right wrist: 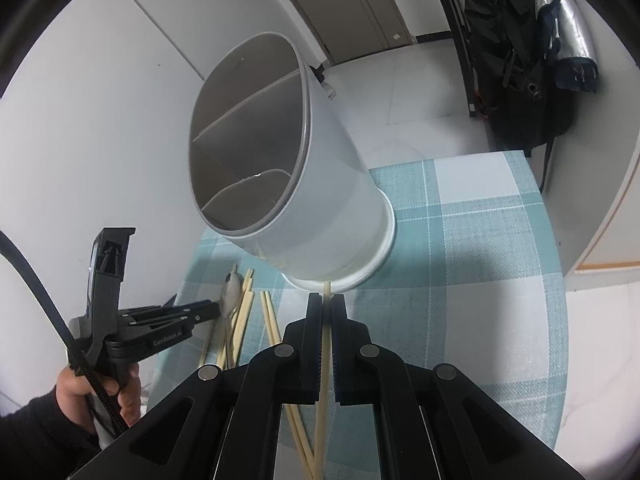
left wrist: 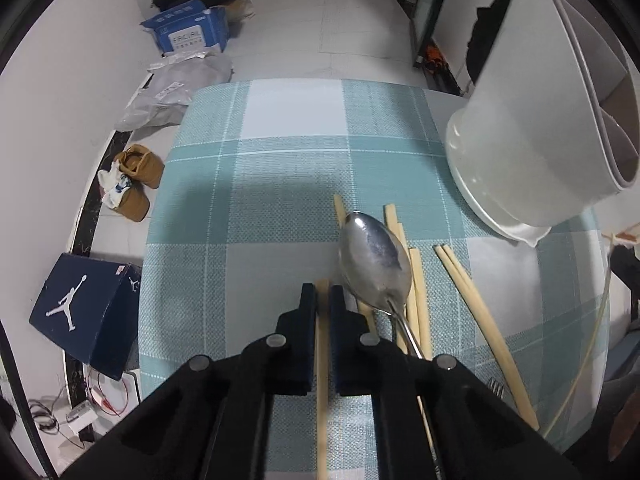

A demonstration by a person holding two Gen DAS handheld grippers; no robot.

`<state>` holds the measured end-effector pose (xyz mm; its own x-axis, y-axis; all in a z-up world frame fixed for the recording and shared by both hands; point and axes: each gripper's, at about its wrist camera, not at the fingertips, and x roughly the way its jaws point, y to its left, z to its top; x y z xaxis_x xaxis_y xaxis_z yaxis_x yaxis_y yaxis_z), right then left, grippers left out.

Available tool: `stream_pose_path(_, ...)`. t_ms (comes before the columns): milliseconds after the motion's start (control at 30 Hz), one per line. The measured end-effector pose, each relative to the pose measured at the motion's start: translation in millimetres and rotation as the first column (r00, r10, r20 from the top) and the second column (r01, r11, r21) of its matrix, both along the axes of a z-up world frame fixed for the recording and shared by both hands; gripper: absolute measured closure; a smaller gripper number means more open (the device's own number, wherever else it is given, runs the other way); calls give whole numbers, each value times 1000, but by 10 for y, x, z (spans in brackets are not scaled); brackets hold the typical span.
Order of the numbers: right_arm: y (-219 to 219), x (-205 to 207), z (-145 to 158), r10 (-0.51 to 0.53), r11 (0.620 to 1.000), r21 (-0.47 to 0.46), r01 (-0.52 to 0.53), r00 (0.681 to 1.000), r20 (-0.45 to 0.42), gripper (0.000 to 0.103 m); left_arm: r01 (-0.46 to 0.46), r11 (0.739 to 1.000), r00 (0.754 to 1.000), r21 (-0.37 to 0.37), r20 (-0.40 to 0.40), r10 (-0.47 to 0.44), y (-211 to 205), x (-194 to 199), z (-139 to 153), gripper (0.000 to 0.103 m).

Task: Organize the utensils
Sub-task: 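Raise both held chopsticks up toward the white utensil holder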

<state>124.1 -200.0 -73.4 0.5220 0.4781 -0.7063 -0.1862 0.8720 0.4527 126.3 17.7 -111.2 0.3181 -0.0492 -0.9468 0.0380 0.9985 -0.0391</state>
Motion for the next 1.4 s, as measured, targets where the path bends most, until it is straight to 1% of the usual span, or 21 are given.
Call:
stream_pose_path(100,-9,-71,66,-3,1000,-5,3,1000,31,100,-57,997,997,-45,53,59,92,-41,135,100)
stream_pose_path(167,-25,-141,133,-9,1000,-11,10,998,56,100,-92,990,989,-103,106,103,171,-117,295,100)
stream_pose_path(200,-37,-194,185,-12,1000,-2,12,998,68,100,-106,987,983,-120,136,122,199,-169,382,100)
stream_pose_path(300,-36,-363,332,-21,1000,-5,22,991,134,100,-112,979,960,-167,234,150,221,-377,658,100)
stream_pose_path(400,-13,-517,464,-18,1000,-18,22,979,204,100,-93,975,928,-204,336,159,190,-637,925,100)
stream_pose_path(433,-6,-579,505,-23,999,-25,30,974,226,100,-90,974,920,-210,356,162,173,-687,974,100)
stream_pose_path(533,9,-694,536,-43,998,-25,51,968,247,100,-77,975,900,-207,406,157,126,-811,1084,100)
stream_pose_path(600,54,-766,528,-49,997,-48,64,965,256,100,-66,979,891,-194,430,145,103,-828,1117,100)
stream_pose_path(667,84,-811,548,-52,996,-62,71,961,273,100,-39,976,875,-215,464,137,129,-854,1145,100)
stream_pose_path(700,104,-836,569,-47,995,-68,69,958,284,100,-34,978,868,-205,478,130,119,-884,1163,100)
stream_pose_path(733,126,-859,595,-42,995,-77,68,954,296,100,-30,981,865,-193,487,123,111,-912,1177,100)
stream_pose_path(833,156,-943,667,-39,993,-91,74,941,335,100,-6,981,865,-195,492,103,80,-945,1200,100)
stream_pose_path(1100,117,-1044,790,-68,993,-65,100,924,376,100,51,981,882,-186,468,43,-66,-991,1315,100)
stream_pose_path(1200,98,-1020,856,-67,994,-56,97,917,392,100,78,977,882,-198,471,25,-119,-994,1403,100)
stream_pose_path(1300,105,-956,900,-49,995,-57,78,919,391,100,113,971,883,-209,470,-2,-188,-945,1526,100)
stream_pose_path(1400,106,-890,977,-43,996,-50,68,918,394,100,141,968,877,-210,480,-23,-255,-879,1694,100)
